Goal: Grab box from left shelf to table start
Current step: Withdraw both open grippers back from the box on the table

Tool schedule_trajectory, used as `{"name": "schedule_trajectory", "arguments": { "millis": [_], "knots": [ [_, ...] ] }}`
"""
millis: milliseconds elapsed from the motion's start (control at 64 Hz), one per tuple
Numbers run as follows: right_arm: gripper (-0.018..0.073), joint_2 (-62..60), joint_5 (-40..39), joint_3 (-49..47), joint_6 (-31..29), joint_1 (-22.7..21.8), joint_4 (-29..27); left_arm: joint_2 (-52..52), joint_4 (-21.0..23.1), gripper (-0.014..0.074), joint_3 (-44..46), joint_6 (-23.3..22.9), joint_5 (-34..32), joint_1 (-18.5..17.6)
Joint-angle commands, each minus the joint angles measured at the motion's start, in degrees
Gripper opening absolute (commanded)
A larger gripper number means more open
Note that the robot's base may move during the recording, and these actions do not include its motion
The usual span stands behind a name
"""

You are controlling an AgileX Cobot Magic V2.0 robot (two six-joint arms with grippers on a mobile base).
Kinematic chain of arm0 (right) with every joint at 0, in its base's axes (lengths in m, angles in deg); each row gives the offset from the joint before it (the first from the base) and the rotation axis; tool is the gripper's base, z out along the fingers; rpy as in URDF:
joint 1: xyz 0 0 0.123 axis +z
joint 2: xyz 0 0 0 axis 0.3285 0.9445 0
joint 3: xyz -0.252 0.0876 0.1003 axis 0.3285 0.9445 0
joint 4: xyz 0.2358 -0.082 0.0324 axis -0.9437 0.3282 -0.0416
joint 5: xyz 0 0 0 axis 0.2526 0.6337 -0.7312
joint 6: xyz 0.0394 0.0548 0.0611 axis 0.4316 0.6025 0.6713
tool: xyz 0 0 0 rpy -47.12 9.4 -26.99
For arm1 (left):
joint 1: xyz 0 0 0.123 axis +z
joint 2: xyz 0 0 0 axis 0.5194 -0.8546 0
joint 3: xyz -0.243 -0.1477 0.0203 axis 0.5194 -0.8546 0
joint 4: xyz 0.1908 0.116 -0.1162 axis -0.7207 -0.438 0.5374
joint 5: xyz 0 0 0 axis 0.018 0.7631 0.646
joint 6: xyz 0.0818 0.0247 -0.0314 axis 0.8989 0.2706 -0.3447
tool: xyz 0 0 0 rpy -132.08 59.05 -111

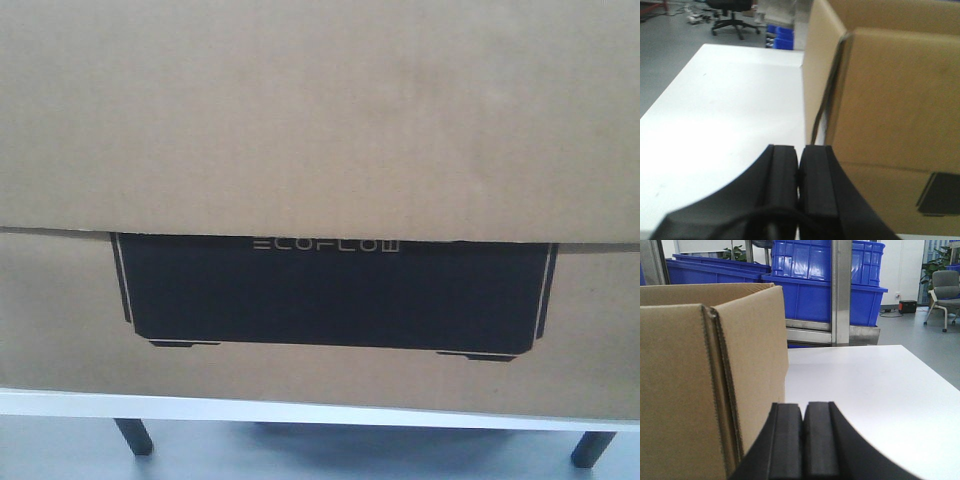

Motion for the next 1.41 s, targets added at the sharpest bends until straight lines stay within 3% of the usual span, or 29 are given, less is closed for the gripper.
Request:
{"name": "schedule_trajectory", "arguments": {
  "millis": [0, 47, 141, 250, 313, 453, 1392],
  "knots": [
    [0.0018, -0.1, -5.2, 0.0, -0.7, -0.3, 0.1, 3.4, 6.5, -0.0015, -2.2, 5.2, -6.8, 3.1],
    [0.0018, -0.1, -5.2, 0.0, -0.7, -0.3, 0.1, 5.4, 8.6, -0.0015, -4.3, 7.3, -7.9, 4.3],
    [0.0018, -0.1, -5.2, 0.0, -0.7, -0.3, 0.1, 5.3, 8.9, -0.0015, -7.4, 7.4, -10.8, 5.0],
    [0.0018, -0.1, -5.2, 0.0, -0.7, -0.3, 0.1, 5.5, 3.1, -0.0015, -11.0, 4.5, -18.5, 3.9],
    [0.0018, -0.1, -5.2, 0.0, -0.7, -0.3, 0.1, 5.5, 2.5, -0.0015, -13.0, 3.0, -22.3, 2.7],
    [0.0018, -0.1, -5.2, 0.0, -0.7, -0.3, 0.1, 5.5, 2.3, -0.0015, -12.8, 3.1, -19.2, 0.6],
    [0.0018, -0.1, -5.2, 0.0, -0.7, -0.3, 0.1, 5.5, 2.2, -0.0015, -12.8, 3.1, -19.3, 0.6]
  ]
}}
